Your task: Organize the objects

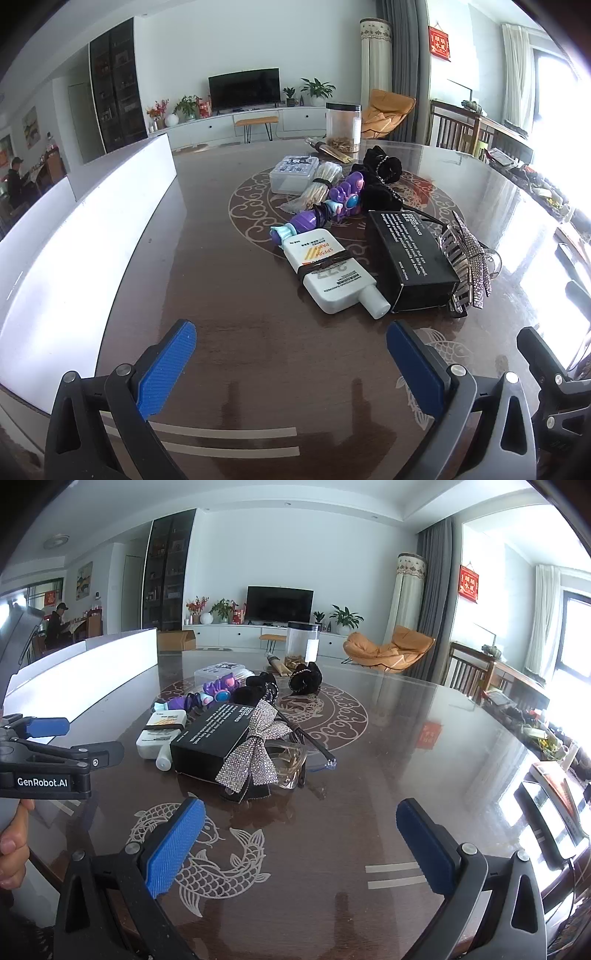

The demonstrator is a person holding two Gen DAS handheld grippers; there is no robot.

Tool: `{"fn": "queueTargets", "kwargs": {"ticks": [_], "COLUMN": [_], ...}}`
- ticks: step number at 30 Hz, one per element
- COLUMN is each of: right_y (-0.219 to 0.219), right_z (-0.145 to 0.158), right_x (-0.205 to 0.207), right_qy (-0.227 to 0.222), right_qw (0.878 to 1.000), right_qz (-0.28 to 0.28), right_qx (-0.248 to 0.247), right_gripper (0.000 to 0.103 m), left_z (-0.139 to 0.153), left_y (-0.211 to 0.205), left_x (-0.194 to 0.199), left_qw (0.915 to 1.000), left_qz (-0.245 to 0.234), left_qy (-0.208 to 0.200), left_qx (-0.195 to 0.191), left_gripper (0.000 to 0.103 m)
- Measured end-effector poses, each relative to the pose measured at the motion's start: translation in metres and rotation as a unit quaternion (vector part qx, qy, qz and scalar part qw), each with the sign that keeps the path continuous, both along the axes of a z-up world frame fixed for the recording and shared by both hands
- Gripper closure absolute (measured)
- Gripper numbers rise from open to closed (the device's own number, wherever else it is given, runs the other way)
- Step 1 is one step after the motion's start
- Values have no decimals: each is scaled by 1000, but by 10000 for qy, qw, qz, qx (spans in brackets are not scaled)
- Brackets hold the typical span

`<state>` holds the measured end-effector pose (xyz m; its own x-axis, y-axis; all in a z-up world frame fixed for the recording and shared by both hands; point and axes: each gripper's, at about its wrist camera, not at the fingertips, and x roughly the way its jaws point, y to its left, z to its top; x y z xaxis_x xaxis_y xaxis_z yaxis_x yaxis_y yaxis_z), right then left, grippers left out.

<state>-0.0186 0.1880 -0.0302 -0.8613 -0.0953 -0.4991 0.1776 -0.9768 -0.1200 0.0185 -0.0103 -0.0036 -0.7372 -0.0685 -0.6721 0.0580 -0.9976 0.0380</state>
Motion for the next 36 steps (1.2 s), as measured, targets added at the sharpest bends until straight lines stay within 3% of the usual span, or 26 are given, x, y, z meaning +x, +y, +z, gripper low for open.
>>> {"fn": "queueTargets", "kwargs": {"ticks": [26,36], "right_y": [8,6], "right_z": [12,9], "right_x": [7,5], "right_qy": [55,-34], "right_qw": [9999,9999], "right_qz": [55,98], "right_qx": [-72,-49], "right_gripper": [0,0], "left_z": [0,-14], "left_y": [2,-1], "left_x": [2,-2], "left_qw": [10000,9996], "left_qz": [23,56], "left_qy": [31,-269], "left_qx": [-89,-83], "left_gripper": [0,0]}}
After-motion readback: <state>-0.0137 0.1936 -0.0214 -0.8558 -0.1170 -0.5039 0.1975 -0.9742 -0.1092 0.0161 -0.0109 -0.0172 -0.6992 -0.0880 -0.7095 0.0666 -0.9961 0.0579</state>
